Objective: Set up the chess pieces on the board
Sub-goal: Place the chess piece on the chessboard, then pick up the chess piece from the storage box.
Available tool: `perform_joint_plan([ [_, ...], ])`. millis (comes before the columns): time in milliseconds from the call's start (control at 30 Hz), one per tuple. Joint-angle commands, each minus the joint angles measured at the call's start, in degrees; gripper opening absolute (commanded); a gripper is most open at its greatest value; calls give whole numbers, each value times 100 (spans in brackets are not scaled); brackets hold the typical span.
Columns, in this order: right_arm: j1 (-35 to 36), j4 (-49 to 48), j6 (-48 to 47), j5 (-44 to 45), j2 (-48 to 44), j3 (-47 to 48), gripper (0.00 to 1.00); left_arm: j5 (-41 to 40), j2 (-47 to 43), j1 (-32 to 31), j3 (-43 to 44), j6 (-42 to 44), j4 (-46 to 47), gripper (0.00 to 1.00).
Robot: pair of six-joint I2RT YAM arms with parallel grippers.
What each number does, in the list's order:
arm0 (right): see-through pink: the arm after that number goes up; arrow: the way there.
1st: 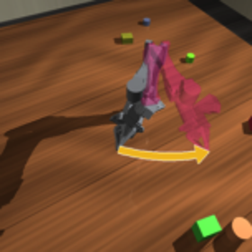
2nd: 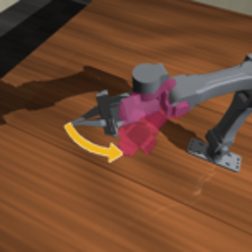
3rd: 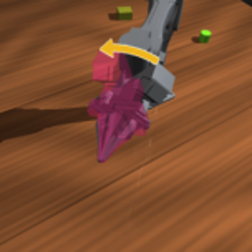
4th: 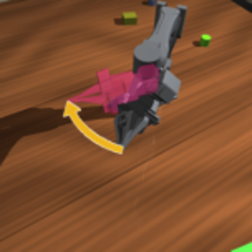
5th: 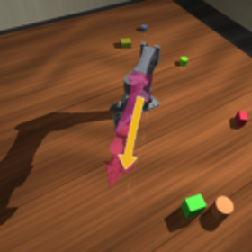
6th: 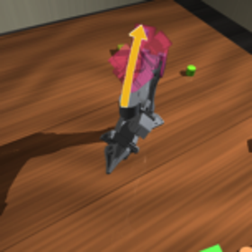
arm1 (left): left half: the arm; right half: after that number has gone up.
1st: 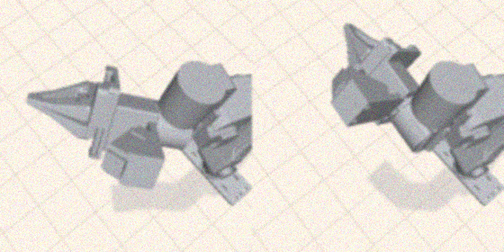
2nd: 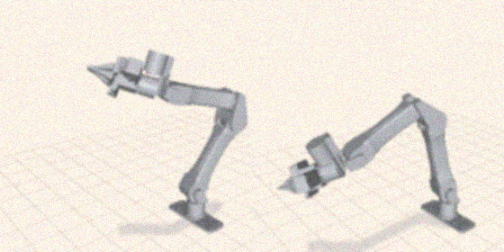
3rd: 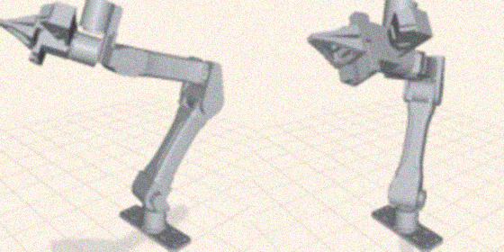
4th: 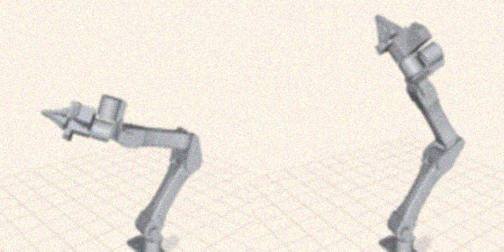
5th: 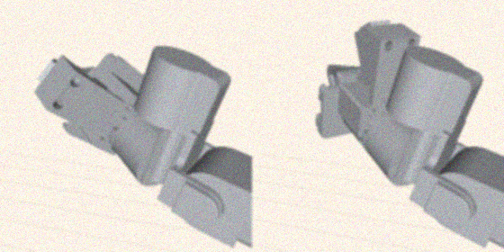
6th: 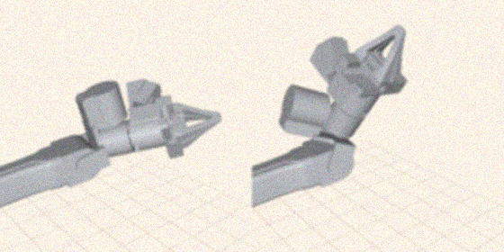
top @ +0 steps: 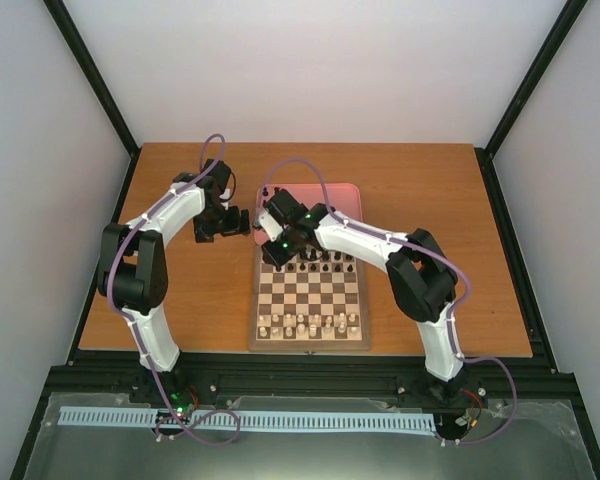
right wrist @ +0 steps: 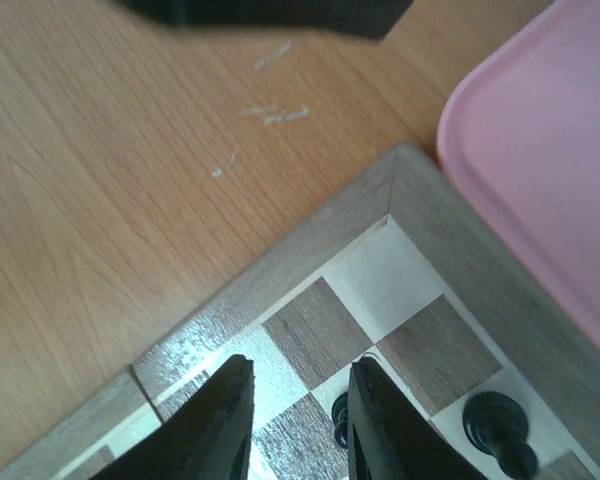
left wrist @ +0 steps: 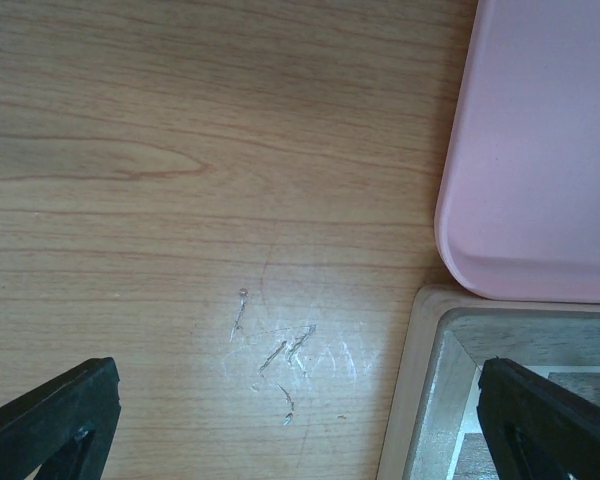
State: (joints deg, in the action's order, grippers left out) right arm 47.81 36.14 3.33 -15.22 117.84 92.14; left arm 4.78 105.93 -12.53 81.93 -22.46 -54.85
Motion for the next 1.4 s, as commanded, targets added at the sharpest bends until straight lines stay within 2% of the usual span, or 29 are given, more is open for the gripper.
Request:
perform_joint_plan([
  [0,-25,96,-72,327,-425,391,30,48,23,32,218,66,59,100],
  [200,-309,344,248,1062,136,1363,35,44,-17,32,203,69,60,100],
  [300,-577,515,493,1434,808,2300,37,67,-30,32,180,61,79,100],
  [433,-914,710,646,1768,1859,3790,52,84,-75,32,179,45,81,100],
  [500,-1041,671,766,1954,2219,4145,54,140,-101,32,171,24,93,100],
  [733,-1202,-244,611,2065,2755,4260,54,112,-233,32,94,36,57,100],
  [900,-1204,-386,590,1822,3251,4652,53,199,-318,32,-22,19,113,100],
  [1367,-1247,-729,714,1584,3740,4736,50,173,-389,32,-83,21,123,100],
])
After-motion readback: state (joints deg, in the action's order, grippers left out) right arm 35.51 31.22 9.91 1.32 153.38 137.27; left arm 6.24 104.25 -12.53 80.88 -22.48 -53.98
